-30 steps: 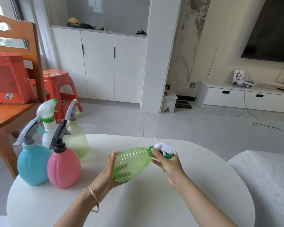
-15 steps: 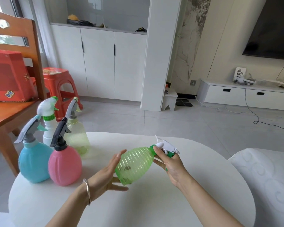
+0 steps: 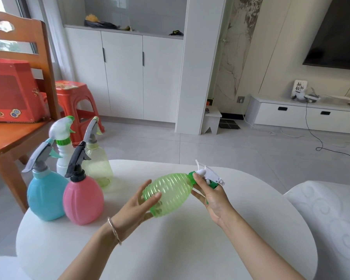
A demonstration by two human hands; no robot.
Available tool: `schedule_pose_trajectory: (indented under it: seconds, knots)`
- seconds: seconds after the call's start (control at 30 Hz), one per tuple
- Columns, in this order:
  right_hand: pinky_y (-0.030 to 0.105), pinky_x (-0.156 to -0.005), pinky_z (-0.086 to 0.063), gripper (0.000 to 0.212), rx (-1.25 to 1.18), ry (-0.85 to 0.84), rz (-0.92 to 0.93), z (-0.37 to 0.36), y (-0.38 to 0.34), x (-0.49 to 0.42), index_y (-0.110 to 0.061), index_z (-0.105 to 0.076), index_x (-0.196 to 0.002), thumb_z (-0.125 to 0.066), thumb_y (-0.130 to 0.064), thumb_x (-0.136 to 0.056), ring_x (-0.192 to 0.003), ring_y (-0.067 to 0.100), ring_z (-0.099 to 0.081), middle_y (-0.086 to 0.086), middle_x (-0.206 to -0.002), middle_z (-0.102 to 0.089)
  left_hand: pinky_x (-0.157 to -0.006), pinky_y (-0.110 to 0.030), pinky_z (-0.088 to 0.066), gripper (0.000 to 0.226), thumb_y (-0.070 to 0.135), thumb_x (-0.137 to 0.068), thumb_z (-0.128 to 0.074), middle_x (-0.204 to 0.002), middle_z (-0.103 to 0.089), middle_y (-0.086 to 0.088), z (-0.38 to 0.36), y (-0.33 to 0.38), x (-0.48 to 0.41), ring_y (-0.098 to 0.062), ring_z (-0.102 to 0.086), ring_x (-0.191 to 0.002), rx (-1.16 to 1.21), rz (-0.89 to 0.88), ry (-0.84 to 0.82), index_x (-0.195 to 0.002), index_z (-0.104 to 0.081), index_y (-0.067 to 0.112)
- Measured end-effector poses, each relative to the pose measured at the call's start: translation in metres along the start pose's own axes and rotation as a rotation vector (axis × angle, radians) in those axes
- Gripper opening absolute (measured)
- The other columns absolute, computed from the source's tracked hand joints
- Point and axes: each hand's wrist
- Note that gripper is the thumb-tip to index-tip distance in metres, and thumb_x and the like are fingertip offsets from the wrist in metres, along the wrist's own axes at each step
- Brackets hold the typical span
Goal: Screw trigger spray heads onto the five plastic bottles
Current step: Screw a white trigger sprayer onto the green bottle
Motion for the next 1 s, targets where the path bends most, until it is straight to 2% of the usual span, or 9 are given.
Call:
schedule_pose_trajectory:
  seconds: [0.07,0.2,0.33,0.43,0.57,0.7,0.83,0.9,1.0]
  knots:
    - [0.022,-0.069,-0.056,0.029,0.000,-0.013,0.000,-0.002,0.000,0.000,-0.017,-0.074,-0.088,-0.078,-0.032,-0.063,-0.088,0.012,-0.071,0.000,-0.091,-0.076,-0.083,-0.025,-0.055,0.069,0.020,-0.077,-0.075,-0.124,-0.067,-0.004,0.001,0.001,0.001,-0.016,-0.066,-0.110,-0.008,-0.001,-0.049,-0.138,-0.043,0.014]
    - [0.021,-0.069,-0.056,0.032,0.000,-0.004,-0.016,-0.004,-0.001,0.002,-0.015,-0.072,-0.091,-0.077,-0.031,-0.063,-0.087,0.011,-0.071,-0.001,-0.090,-0.076,-0.086,-0.045,-0.057,0.057,0.056,-0.085,-0.053,-0.137,-0.053,-0.007,-0.001,0.003,0.005,-0.033,-0.065,-0.111,0.101,0.141,-0.090,-0.135,-0.039,0.034]
    - [0.022,-0.071,-0.056,0.031,-0.066,-0.041,-0.028,-0.006,-0.004,0.001,-0.018,-0.070,-0.095,-0.075,-0.028,-0.065,-0.087,0.009,-0.070,-0.003,-0.092,-0.075,-0.087,-0.041,-0.057,0.058,0.036,-0.075,-0.064,-0.138,-0.054,-0.004,-0.001,0.006,0.004,-0.030,-0.063,-0.114,0.103,0.000,-0.032,-0.131,-0.049,0.036]
    - [0.022,-0.077,-0.055,0.029,-0.130,-0.098,-0.041,-0.006,-0.010,0.001,-0.021,-0.069,-0.095,-0.073,-0.026,-0.067,-0.089,0.007,-0.069,-0.005,-0.094,-0.074,-0.086,-0.036,-0.057,0.077,0.034,-0.061,-0.087,-0.135,-0.060,-0.002,0.000,0.011,0.005,-0.028,-0.061,-0.118,0.138,-0.024,-0.027,-0.130,-0.053,0.033]
    - [0.022,-0.080,-0.055,0.030,-0.195,-0.215,-0.105,-0.006,-0.015,0.002,-0.018,-0.069,-0.096,-0.073,-0.027,-0.068,-0.090,0.008,-0.070,-0.003,-0.095,-0.074,-0.085,-0.039,-0.056,0.064,0.050,-0.071,-0.074,-0.132,-0.062,-0.005,0.001,0.015,0.006,-0.027,-0.064,-0.114,0.115,0.082,-0.123,-0.128,-0.058,0.025]
    - [0.026,-0.084,-0.054,0.045,-0.066,-0.320,-0.156,-0.015,-0.009,0.006,-0.014,-0.067,-0.107,-0.074,-0.033,-0.068,-0.103,0.015,-0.067,0.005,-0.110,-0.071,-0.089,-0.041,-0.052,0.069,0.064,-0.076,-0.053,-0.117,-0.068,-0.013,-0.004,0.010,0.005,-0.028,-0.067,-0.100,0.143,0.244,-0.187,-0.118,-0.067,0.011]
    - [0.039,-0.105,-0.040,0.059,0.166,-0.043,-0.056,-0.024,-0.004,0.006,-0.016,-0.056,-0.103,-0.078,-0.044,-0.057,-0.107,0.018,-0.059,0.001,-0.105,-0.061,-0.082,-0.030,-0.055,0.055,0.057,-0.079,-0.054,-0.119,-0.070,-0.007,-0.006,0.009,0.006,-0.021,-0.067,-0.107,-0.005,0.130,-0.120,-0.118,-0.067,0.021]
    - [0.036,-0.099,-0.041,0.048,0.268,0.037,-0.028,-0.025,-0.003,0.006,-0.017,-0.054,-0.093,-0.077,-0.045,-0.061,-0.095,0.017,-0.055,-0.002,-0.092,-0.055,-0.084,-0.029,-0.056,0.054,0.054,-0.078,-0.060,-0.123,-0.068,-0.008,-0.006,0.009,0.006,-0.022,-0.066,-0.111,-0.046,0.081,-0.077,-0.120,-0.065,0.021]
    - [0.031,-0.086,-0.046,0.039,0.257,-0.126,-0.055,-0.029,-0.001,0.008,-0.014,-0.066,-0.089,-0.071,-0.046,-0.068,-0.089,0.018,-0.061,0.001,-0.089,-0.067,-0.099,-0.041,-0.050,0.059,0.053,-0.072,-0.069,-0.124,-0.067,-0.010,-0.006,0.007,0.006,-0.026,-0.064,-0.114,-0.105,0.026,-0.056,-0.122,-0.062,0.020]
Point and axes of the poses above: each hand's wrist, its own x-axis away from the middle knuckle, its own z-axis out of the back of the hand, y = z × x
